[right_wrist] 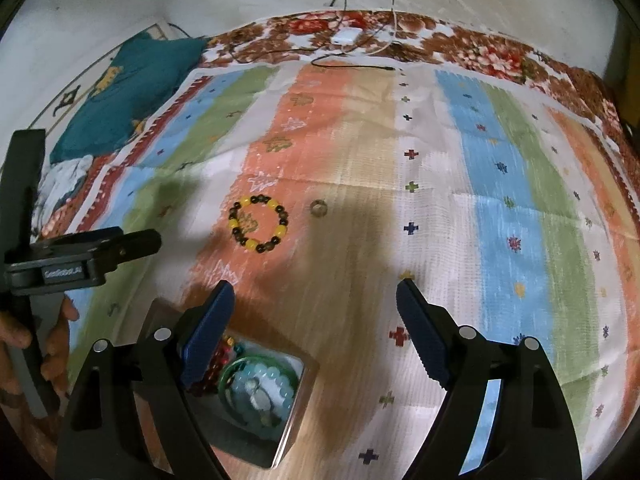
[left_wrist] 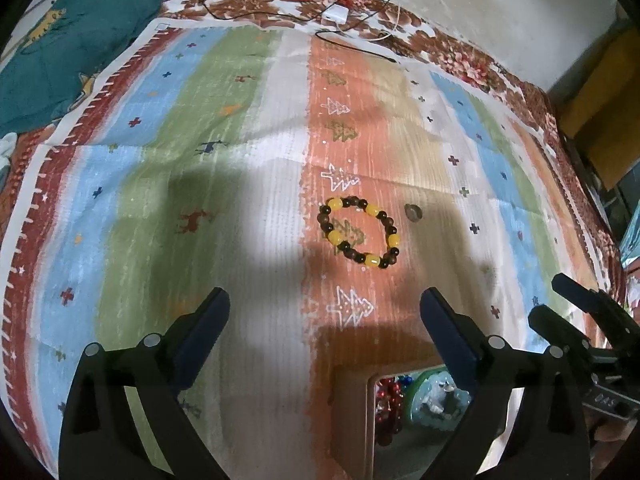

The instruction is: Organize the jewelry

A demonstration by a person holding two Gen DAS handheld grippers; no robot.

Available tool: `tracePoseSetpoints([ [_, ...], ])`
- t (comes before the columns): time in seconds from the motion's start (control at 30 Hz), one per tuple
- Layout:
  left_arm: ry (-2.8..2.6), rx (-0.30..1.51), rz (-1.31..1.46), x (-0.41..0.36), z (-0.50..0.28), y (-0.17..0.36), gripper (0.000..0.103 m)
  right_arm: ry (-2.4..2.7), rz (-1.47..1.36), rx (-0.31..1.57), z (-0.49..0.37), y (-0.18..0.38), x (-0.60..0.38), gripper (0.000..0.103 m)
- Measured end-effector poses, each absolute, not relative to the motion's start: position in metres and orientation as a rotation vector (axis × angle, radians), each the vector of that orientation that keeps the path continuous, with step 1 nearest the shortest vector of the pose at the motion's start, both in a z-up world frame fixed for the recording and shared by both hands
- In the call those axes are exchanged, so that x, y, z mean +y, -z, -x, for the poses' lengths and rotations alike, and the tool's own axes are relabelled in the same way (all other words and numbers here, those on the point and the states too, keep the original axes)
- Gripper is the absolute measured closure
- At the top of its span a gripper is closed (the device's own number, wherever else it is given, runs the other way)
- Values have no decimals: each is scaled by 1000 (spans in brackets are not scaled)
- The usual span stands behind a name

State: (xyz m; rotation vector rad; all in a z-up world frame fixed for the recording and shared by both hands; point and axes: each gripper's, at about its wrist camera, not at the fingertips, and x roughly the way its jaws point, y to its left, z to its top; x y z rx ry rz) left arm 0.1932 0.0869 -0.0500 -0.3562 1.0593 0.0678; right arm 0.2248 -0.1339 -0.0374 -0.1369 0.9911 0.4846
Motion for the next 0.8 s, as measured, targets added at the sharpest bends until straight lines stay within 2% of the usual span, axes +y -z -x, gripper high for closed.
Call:
tracePoseSetpoints([
  [0.7,-43,1118,363,94,-234,78,10,-495,110,1011,-265,58,-119,20],
  [0.8,-46,1126,364,96,-240,82,13,-496,99,1027,-271,62,-118,20],
])
